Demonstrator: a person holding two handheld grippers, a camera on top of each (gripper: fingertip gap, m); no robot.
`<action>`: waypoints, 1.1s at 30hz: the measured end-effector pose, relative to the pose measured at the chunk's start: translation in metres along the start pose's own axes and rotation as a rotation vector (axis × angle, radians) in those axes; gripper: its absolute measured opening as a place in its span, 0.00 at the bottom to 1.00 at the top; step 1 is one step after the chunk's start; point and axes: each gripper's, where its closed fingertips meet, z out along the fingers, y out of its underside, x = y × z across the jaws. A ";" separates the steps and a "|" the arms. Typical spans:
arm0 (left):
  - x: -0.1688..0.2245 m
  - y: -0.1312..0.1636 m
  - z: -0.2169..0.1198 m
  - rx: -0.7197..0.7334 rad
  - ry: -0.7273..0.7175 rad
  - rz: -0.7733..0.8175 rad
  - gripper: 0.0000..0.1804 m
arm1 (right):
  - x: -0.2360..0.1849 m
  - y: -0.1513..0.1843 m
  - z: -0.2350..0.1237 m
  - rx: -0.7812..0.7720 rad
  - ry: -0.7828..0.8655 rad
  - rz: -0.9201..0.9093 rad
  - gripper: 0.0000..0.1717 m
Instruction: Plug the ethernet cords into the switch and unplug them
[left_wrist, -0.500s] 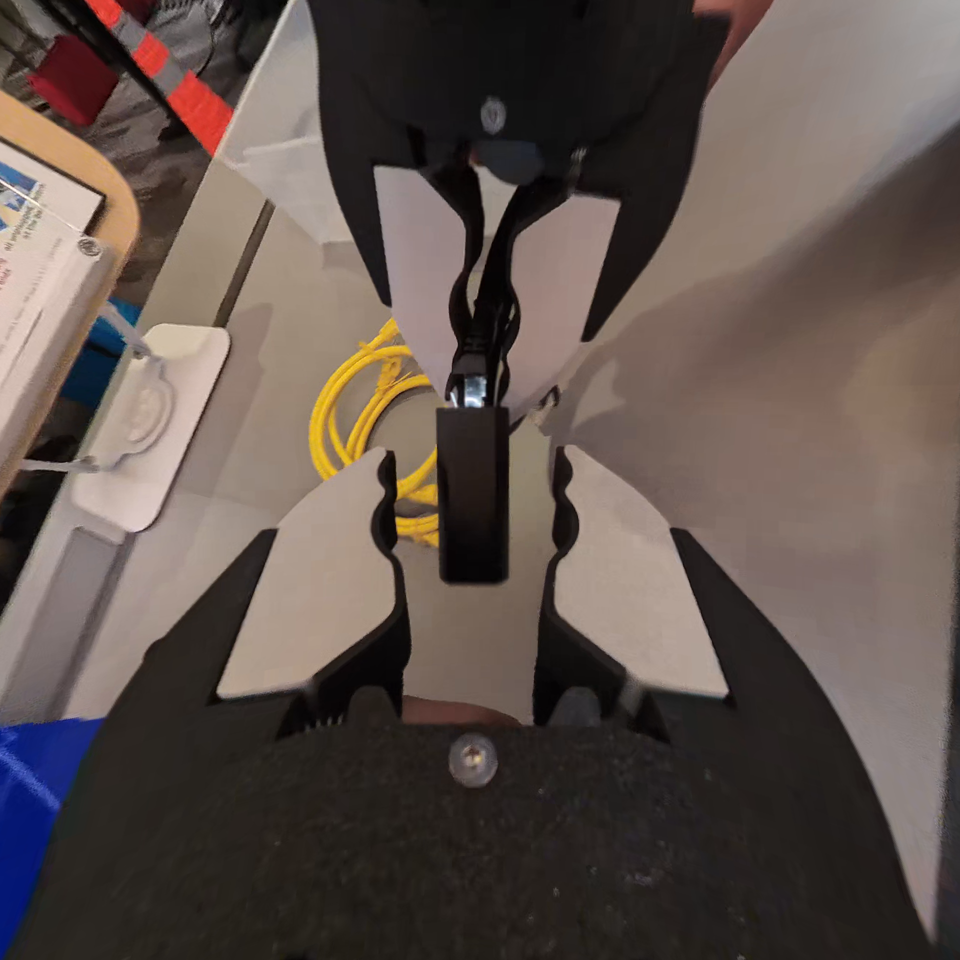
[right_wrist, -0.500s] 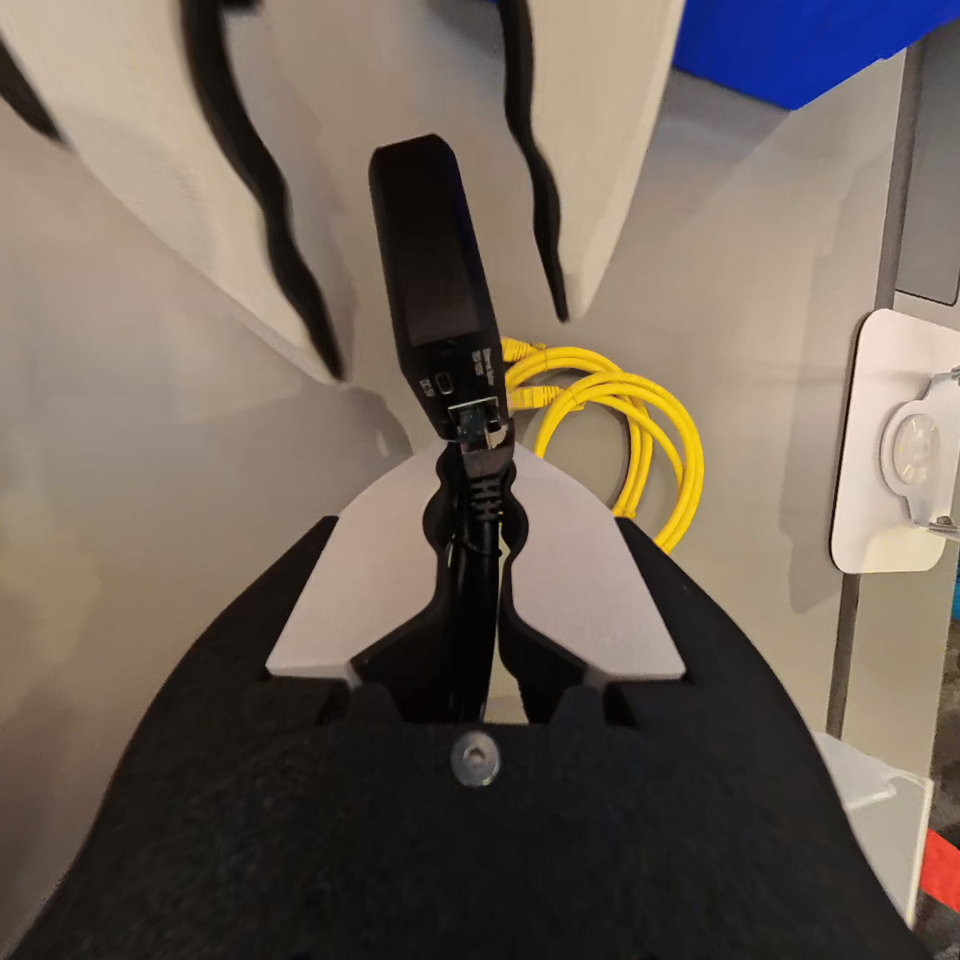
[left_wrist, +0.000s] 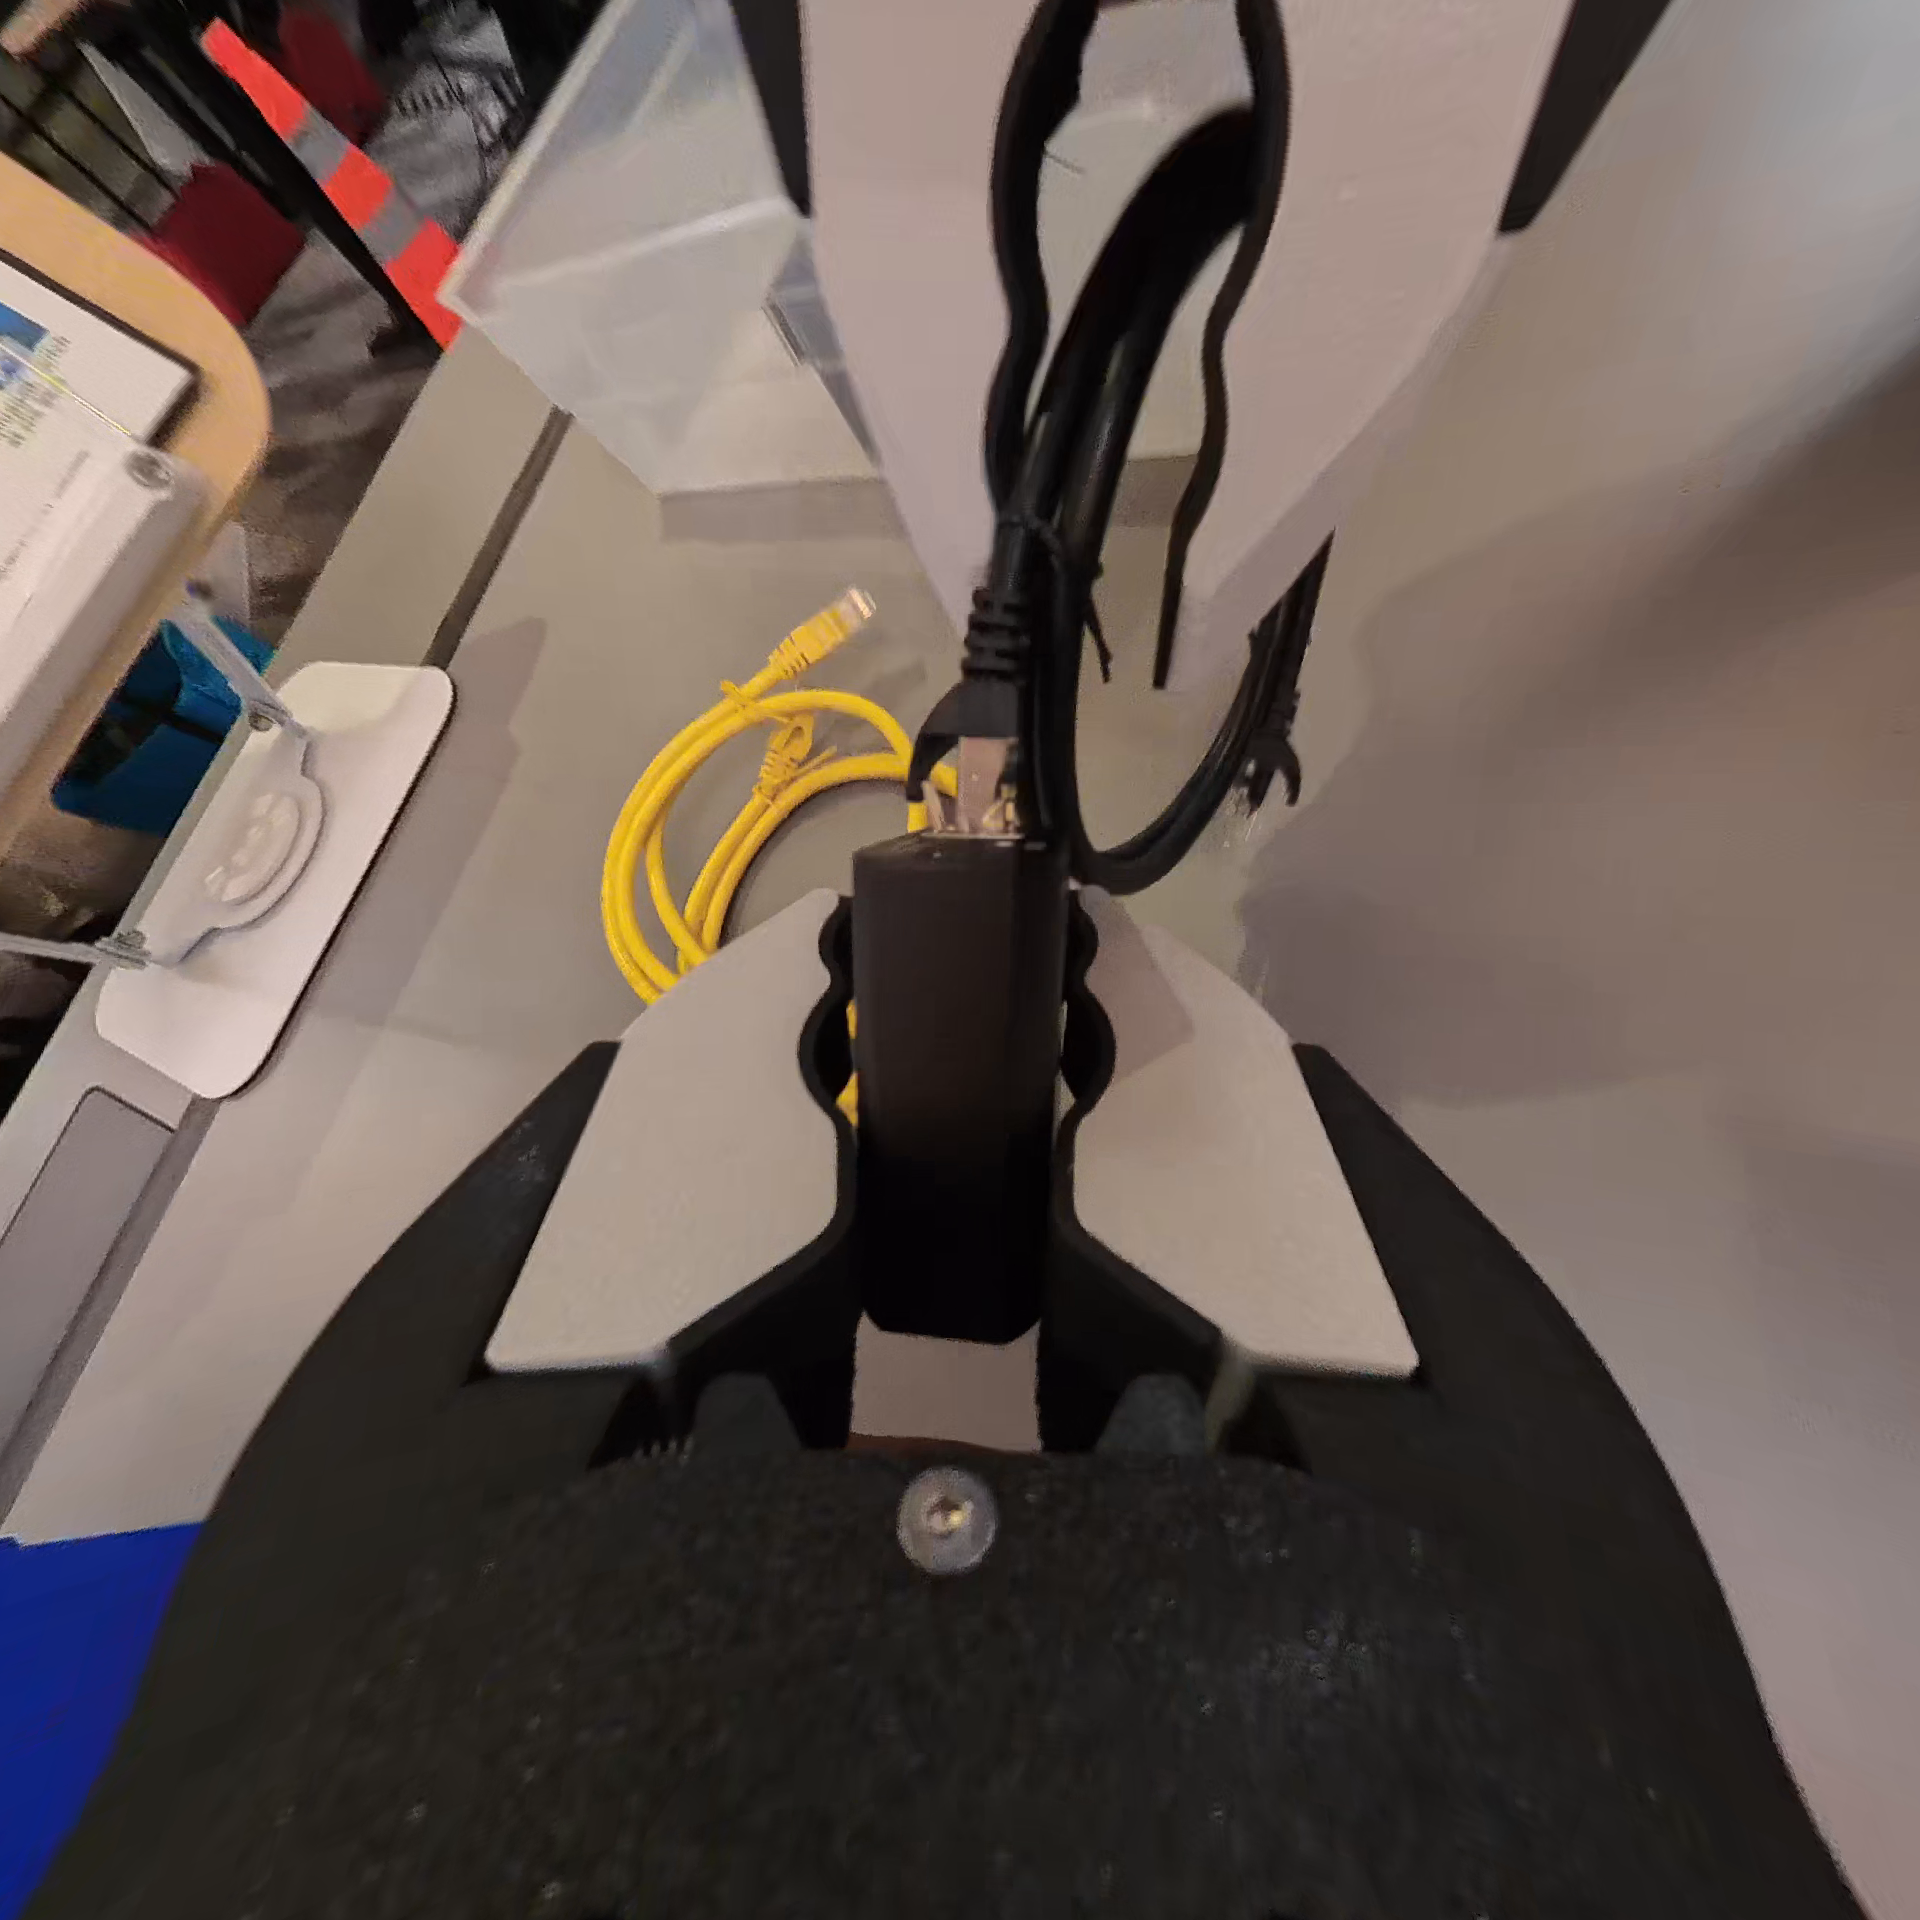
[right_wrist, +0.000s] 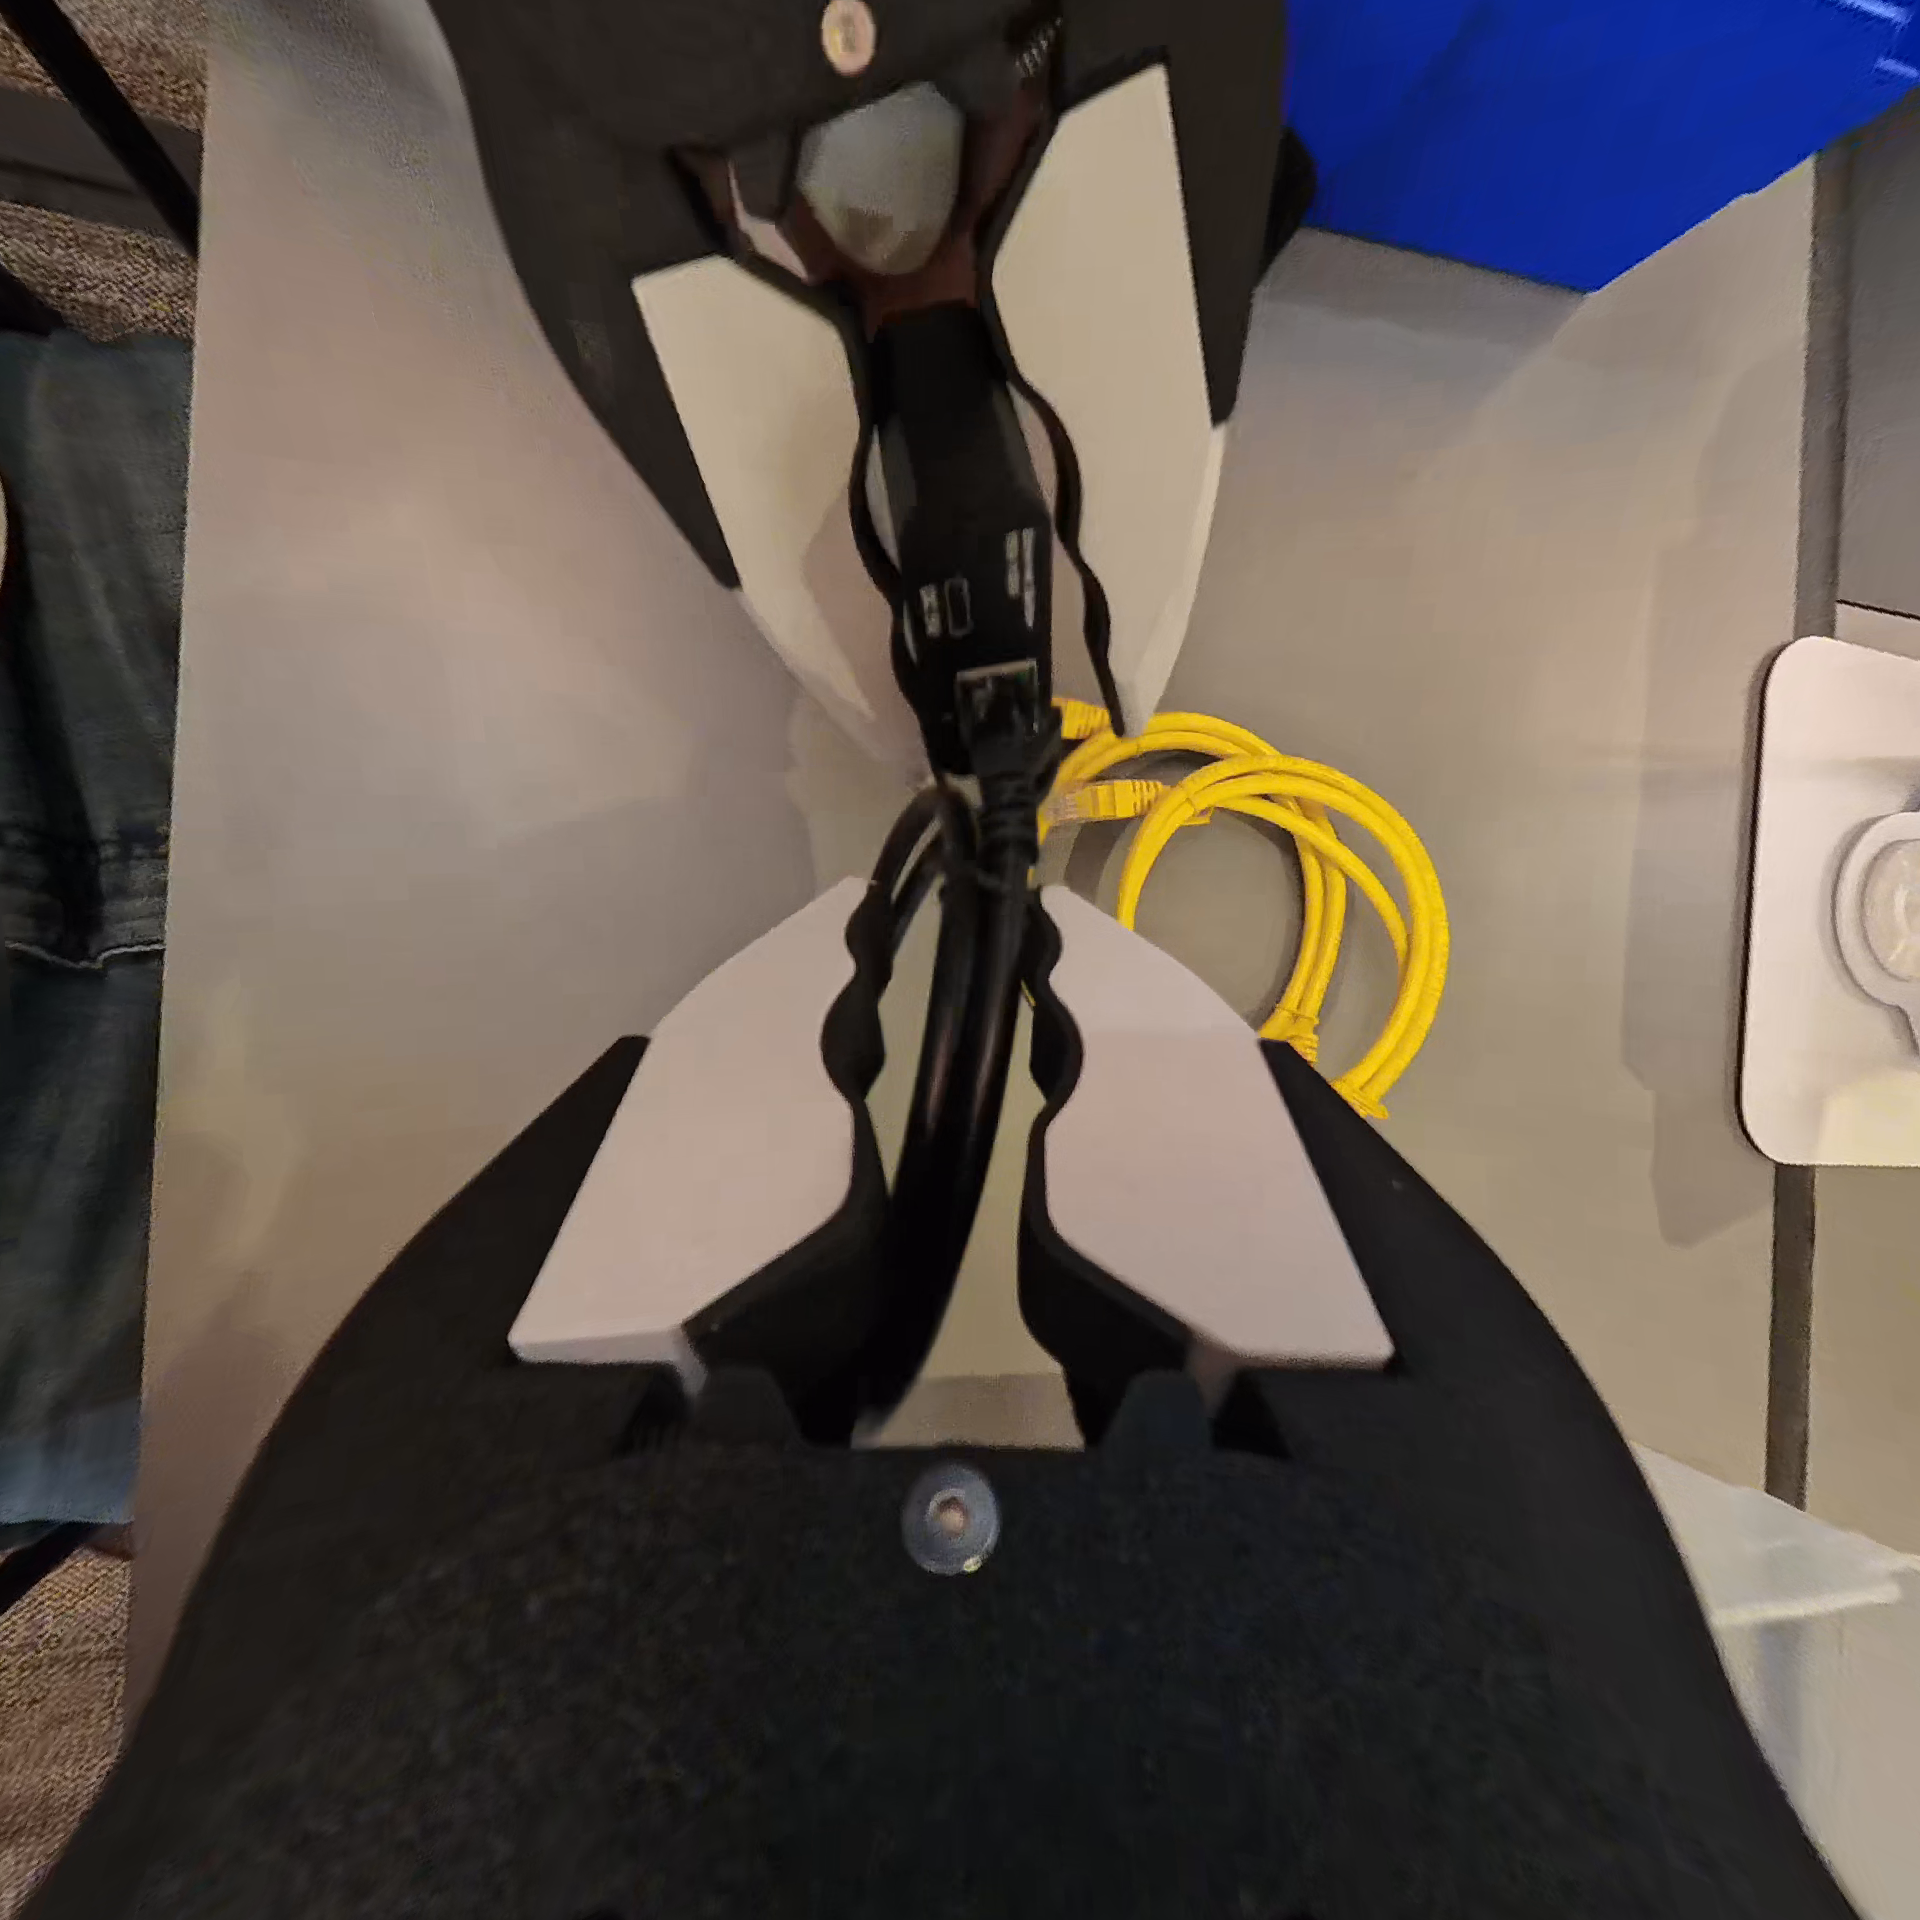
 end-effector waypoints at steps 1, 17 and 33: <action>-0.001 -0.001 -0.001 0.023 -0.006 -0.001 0.21 | 0.001 0.002 -0.002 0.009 0.002 0.006 0.11; 0.006 0.003 -0.004 -0.040 0.045 -0.127 0.19 | 0.015 -0.004 -0.004 -0.037 0.219 -0.190 0.05; -0.025 0.024 -0.020 -0.109 -0.249 0.036 0.14 | 0.021 -0.019 -0.027 0.144 0.191 -0.058 0.16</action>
